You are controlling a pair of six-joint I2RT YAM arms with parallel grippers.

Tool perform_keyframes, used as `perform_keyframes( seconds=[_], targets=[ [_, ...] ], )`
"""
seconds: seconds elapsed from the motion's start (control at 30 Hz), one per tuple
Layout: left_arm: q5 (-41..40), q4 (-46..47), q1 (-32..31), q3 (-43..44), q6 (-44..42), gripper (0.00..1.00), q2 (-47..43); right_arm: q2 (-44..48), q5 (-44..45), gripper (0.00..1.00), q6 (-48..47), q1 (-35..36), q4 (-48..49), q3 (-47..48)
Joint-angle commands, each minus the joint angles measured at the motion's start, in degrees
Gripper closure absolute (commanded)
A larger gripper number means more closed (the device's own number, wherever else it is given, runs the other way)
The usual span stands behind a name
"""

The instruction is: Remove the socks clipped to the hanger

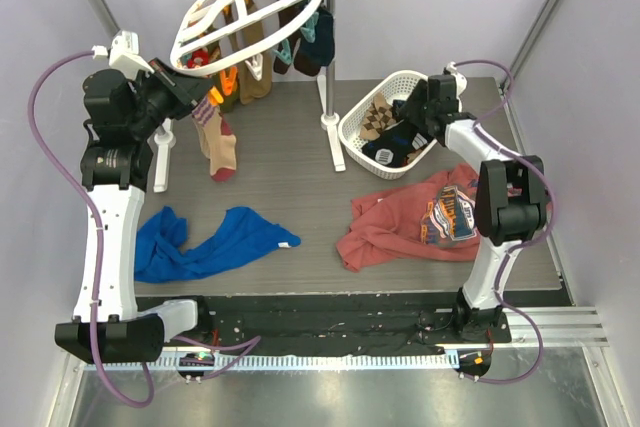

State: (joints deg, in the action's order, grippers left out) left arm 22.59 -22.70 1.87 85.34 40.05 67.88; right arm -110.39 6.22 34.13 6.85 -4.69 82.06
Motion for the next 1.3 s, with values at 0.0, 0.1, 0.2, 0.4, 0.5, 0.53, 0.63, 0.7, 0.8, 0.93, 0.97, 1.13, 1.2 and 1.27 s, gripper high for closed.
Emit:
perform_keyframes(
  seconds=[0.0, 0.1, 0.2, 0.4, 0.5, 0.53, 0.63, 0.7, 0.8, 0.93, 0.97, 1.13, 1.2, 1.27],
  targets=[
    [3.0, 3.4, -0.6, 1.8, -1.5, 0.96, -0.2, 11.8, -0.3, 0.22, -3.7, 0.4, -0.4, 0.6],
    [4.0, 3.3, -0.9, 1.9, -1.7, 0.96, -0.3, 15.7, -3.1, 0.2, -6.5, 1.0, -0.2, -0.7],
    [4.4, 3.4, -1.1, 1.8, -1.7, 0.94, -0.6, 21.4, -8.7, 0.2, -8.0, 3.0, 4.3, -5.1],
    [5.6, 4.3, -1.4, 0.9, -0.5, 0.94, -0.7, 30.0, -2.4, 0.22, -10.1, 18.8, 26.4, -20.0],
    [5.5, 5.1, -1.3, 0.4, 0.3, 0.93, -0.8, 26.8, 2.4, 0.22, -13.4, 28.0, 32.9, -20.8],
    [5.5, 5.3, -1.3, 0.3, 0.6, 0.93, -0.7, 25.4, 2.7, 0.22, -13.6, 30.0, 33.9, -19.4],
    [5.6, 5.7, -3.6, 0.6, 1.3, 0.93, -0.3, 18.6, 3.8, 0.23, -13.3, 35.3, 36.2, -14.5],
    [5.4, 6.3, -4.3, 0.5, 2.0, 0.93, 0.1, 13.3, 4.8, 0.23, -15.4, 38.1, 37.9, -10.0],
    [5.4, 7.1, -5.0, 0.4, 3.0, 0.93, 0.6, 5.8, 6.2, 0.23, -18.8, 43.1, 38.4, -2.6],
    [4.6, 8.2, -6.0, 0.1, 3.8, 0.93, 1.2, -1.8, 7.0, 0.22, -21.6, 46.6, 41.3, 4.9],
    [4.3, 8.5, -6.4, 0.1, 4.1, 0.93, 1.4, -3.5, 7.2, 0.22, -22.3, 47.4, 41.8, 6.4],
    [3.7, 9.1, -8.5, 0.5, 4.3, 0.93, 2.1, -10.8, 8.7, 0.22, -25.1, 49.7, 45.2, 13.7],
    [3.2, 9.1, -9.2, 0.7, 4.1, 0.93, 2.3, -12.6, 10.6, 0.22, -27.0, 50.4, 45.7, 16.2],
    [2.9, 9.1, -9.4, 0.7, 4.0, 0.93, 2.4, -15.1, 12.3, 0.22, -28.1, 50.8, 46.2, 17.8]
  ],
)
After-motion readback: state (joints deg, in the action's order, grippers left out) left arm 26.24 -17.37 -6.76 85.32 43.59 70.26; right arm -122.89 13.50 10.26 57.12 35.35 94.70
